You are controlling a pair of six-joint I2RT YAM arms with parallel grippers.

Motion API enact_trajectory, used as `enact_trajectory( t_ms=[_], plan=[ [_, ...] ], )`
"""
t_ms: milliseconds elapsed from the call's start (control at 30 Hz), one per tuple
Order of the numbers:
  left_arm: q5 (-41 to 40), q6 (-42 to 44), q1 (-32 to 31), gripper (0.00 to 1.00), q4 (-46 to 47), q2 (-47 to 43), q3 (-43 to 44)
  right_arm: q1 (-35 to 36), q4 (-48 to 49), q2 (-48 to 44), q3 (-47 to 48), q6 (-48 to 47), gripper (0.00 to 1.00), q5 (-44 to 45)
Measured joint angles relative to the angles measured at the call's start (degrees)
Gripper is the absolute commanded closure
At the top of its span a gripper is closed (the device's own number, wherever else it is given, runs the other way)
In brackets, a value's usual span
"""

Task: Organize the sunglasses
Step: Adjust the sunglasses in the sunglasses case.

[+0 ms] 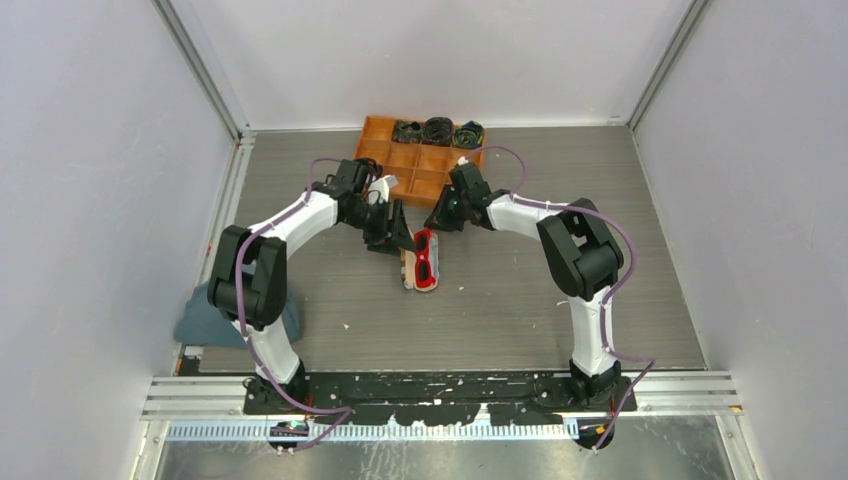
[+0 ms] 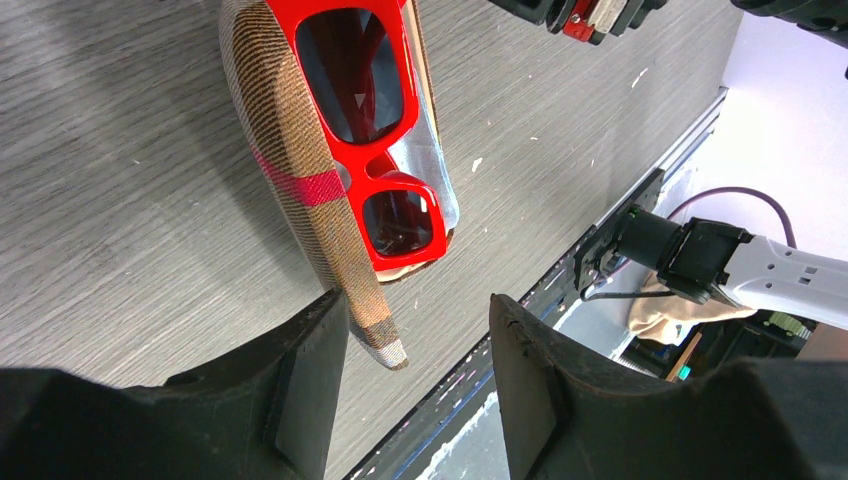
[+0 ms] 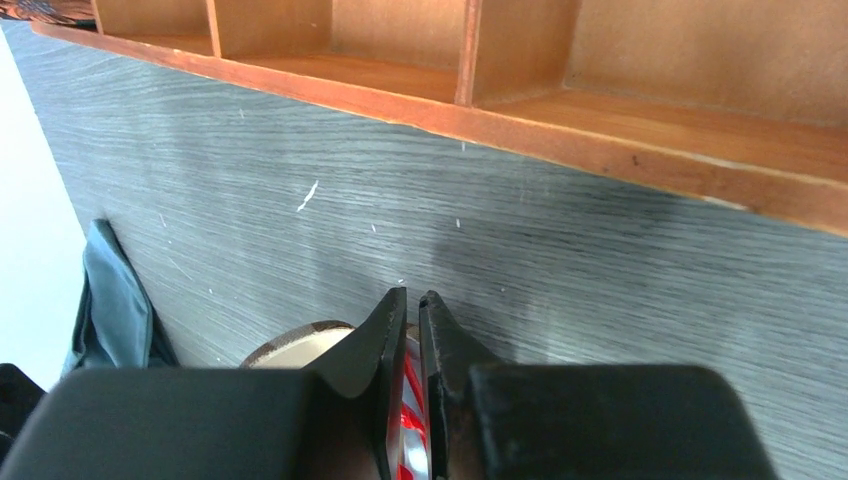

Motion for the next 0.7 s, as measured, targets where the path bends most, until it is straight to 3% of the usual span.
enact_trajectory(
  t_ms=[533,700],
  plan=[
    [0.0,0.0,0.0,0.45,0.0,0.0,0.0,0.0,1.3,-1.3,-3.5,-0.5,0.83,-0.9],
    [0.0,0.0,0.0,0.45,0.0,0.0,0.0,0.0,1.0,-1.9,-3.6,-1.0,0.76,-0.3]
  ],
)
